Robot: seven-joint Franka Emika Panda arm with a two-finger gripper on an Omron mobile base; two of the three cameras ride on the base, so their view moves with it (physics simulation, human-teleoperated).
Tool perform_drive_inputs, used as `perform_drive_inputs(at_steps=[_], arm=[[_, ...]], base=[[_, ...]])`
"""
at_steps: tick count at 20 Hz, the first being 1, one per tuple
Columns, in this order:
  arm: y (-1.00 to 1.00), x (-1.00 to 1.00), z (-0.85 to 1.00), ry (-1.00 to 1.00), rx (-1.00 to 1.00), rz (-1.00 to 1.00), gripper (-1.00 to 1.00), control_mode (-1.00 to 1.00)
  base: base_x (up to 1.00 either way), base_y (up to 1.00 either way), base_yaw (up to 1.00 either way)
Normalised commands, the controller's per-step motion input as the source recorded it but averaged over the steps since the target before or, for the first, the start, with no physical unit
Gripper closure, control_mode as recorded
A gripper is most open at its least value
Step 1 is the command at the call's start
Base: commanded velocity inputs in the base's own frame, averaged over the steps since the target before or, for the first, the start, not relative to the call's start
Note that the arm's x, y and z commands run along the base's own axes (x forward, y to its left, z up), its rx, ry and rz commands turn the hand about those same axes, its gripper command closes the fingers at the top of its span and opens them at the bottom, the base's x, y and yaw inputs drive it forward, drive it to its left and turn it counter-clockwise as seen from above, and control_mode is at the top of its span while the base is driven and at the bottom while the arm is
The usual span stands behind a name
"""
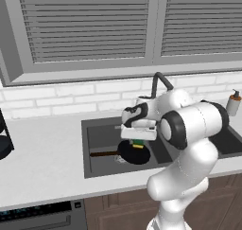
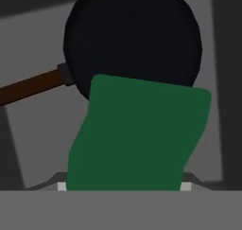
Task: Pick the pan and sponge and place them into the sink. Then turn on the water.
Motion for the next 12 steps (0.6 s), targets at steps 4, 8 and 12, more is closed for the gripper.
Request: perform_drive_inputs(at_steps=[4,8,12], arm=[[0.03,0.54,-0.52,0.0,0.0,0.01,1.0,-1.0],[0.0,0.43,-0.43,0.0,0.0,0.02,1.0,-1.0],[-0.02,0.3,-0.4,0.0,0.0,0.03,1.0,-1.0]], base=[[0.0,0.0,0.0],[0.0,0.0,0.0],[0.0,0.0,0.0]])
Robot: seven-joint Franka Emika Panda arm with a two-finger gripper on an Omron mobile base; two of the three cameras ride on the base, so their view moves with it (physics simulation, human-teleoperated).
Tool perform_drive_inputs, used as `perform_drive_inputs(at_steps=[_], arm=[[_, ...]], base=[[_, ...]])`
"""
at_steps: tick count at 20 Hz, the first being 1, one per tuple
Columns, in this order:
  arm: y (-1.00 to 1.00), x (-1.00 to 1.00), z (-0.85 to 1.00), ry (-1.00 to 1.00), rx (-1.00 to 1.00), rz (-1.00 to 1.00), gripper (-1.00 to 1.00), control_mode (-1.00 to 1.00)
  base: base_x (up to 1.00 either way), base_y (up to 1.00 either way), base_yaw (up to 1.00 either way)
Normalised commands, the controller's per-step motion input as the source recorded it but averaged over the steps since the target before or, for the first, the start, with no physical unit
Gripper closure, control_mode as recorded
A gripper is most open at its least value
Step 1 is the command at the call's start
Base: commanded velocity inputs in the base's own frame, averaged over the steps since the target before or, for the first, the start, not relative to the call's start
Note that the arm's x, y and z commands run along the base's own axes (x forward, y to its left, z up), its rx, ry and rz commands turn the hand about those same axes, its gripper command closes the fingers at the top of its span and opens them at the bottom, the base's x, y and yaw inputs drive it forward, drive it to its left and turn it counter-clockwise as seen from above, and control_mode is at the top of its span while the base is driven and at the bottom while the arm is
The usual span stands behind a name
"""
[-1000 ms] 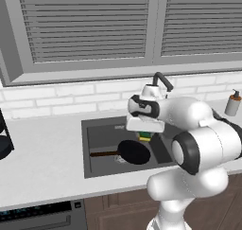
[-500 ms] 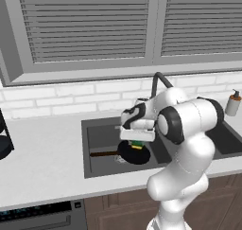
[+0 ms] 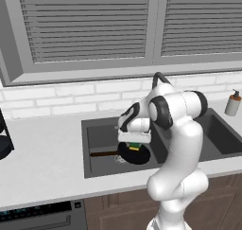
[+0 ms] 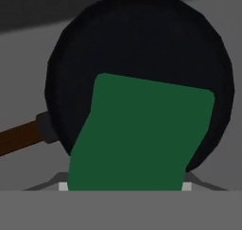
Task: Pick the pan and sponge and place them into the sink. Then turn on the water.
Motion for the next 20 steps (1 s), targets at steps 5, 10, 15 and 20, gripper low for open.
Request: perform_drive_inputs(at_steps=[5,10,15,20], arm=[[0.0,0.27,-0.42,0.0,0.0,0.02,1.0,-1.0],[0.0,0.29,-0.43,0.0,0.0,0.03,1.0,-1.0],[0.0,0.11,-0.41,0.0,0.0,0.03,1.0,-1.0],[0.0,0.08,-0.21,0.0,0.0,0.01,-1.0,-1.0]], base=[[0.0,0.0,0.0],[0.0,0.0,0.0],[0.0,0.0,0.0],[0.0,0.0,0.0]])
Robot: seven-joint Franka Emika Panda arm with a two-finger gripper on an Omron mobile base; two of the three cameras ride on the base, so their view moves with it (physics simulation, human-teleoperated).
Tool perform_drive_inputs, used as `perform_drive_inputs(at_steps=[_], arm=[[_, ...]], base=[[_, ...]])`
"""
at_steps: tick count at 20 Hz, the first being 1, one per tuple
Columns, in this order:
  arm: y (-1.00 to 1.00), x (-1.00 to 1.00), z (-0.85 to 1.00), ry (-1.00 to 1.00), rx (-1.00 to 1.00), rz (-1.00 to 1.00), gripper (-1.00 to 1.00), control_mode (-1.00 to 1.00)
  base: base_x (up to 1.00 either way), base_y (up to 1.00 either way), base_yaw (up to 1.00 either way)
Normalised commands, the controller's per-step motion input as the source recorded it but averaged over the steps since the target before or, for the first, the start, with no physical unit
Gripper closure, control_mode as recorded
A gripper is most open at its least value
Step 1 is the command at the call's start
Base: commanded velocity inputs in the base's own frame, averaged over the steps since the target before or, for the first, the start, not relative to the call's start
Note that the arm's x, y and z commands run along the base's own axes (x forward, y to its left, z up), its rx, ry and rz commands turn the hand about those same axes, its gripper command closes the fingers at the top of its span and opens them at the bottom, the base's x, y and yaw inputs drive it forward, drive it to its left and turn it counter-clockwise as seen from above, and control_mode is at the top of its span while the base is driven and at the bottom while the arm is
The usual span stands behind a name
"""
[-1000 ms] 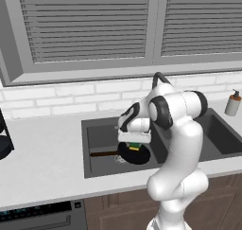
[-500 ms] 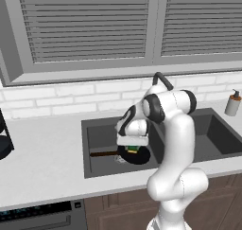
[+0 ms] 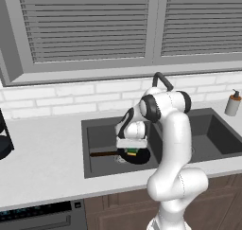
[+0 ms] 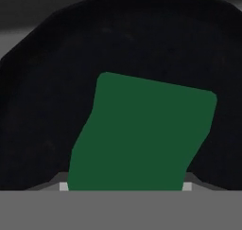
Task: Pick the pan and sponge and place them into the sink. Then turn on the water.
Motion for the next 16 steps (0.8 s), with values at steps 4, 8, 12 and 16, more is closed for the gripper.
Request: perform_drive_inputs(at_steps=[4,8,12,16], arm=[[0.0,0.0,0.0,0.0,0.0,0.0,-1.0,-1.0],[0.0,0.0,0.03,0.0,0.0,0.0,-1.0,-1.0],[0.0,0.0,0.19,0.0,0.0,0.0,-1.0,-1.0],[0.0,-0.1,0.43,-0.05,0.0,0.0,-1.0,-1.0]], base=[[0.0,0.0,0.0],[0.0,0.0,0.0],[0.0,0.0,0.0],[0.0,0.0,0.0]])
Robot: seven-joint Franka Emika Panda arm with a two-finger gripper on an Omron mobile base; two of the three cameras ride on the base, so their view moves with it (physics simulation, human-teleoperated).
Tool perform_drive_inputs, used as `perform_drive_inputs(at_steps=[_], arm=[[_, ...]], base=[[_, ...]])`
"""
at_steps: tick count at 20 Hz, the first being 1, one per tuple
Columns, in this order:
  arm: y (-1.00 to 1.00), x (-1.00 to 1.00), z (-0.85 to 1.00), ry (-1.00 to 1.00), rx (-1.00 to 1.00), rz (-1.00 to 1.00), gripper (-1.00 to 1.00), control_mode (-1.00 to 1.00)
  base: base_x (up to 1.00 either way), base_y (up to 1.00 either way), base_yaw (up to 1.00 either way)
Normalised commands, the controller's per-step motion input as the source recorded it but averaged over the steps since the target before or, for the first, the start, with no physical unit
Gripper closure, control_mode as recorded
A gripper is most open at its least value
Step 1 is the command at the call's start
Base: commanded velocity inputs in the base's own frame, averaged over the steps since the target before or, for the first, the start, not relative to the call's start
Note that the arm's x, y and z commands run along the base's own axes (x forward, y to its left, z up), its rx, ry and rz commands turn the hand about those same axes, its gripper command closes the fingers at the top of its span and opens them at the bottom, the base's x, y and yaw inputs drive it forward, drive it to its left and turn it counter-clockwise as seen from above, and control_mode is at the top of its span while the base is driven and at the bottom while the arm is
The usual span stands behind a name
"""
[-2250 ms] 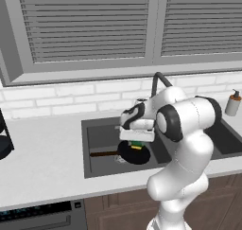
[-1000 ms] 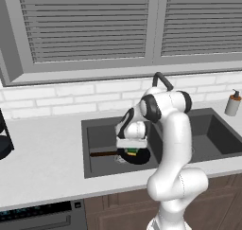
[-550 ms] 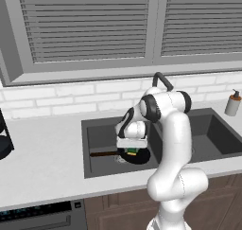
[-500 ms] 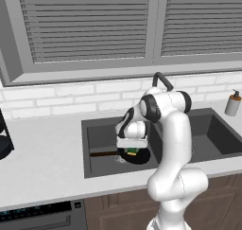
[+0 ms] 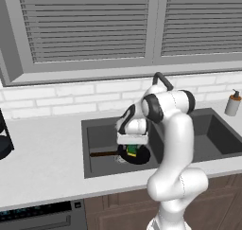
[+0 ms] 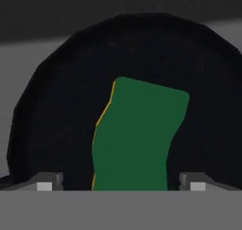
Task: Pick the pan and sponge and place them into the sink. Then turn on the water.
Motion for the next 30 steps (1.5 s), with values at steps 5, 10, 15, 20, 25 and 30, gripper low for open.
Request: perform_drive_inputs(at_steps=[5,10,15,20,25,30], arm=[[-0.07,-0.42,0.68,-0.17,0.0,0.03,-1.0,-1.0],[-0.26,-0.68,0.71,-0.24,0.0,0.03,-1.0,-1.0],[-0.28,-0.62,0.6,-0.28,0.0,0.03,-1.0,-1.0],[-0.2,-0.24,0.75,-0.32,0.0,0.05,-1.0,-1.0],[-0.16,-0.04,0.93,-0.32,0.03,0.06,-1.0,-1.0],[-0.19,-0.25,0.7,-0.23,0.02,0.01,-1.0,-1.0]], base=[[0.0,0.0,0.0],[0.0,0.0,0.0],[0.0,0.0,0.0],[0.0,0.0,0.0],[0.0,0.0,0.0],[0.0,0.0,0.0]])
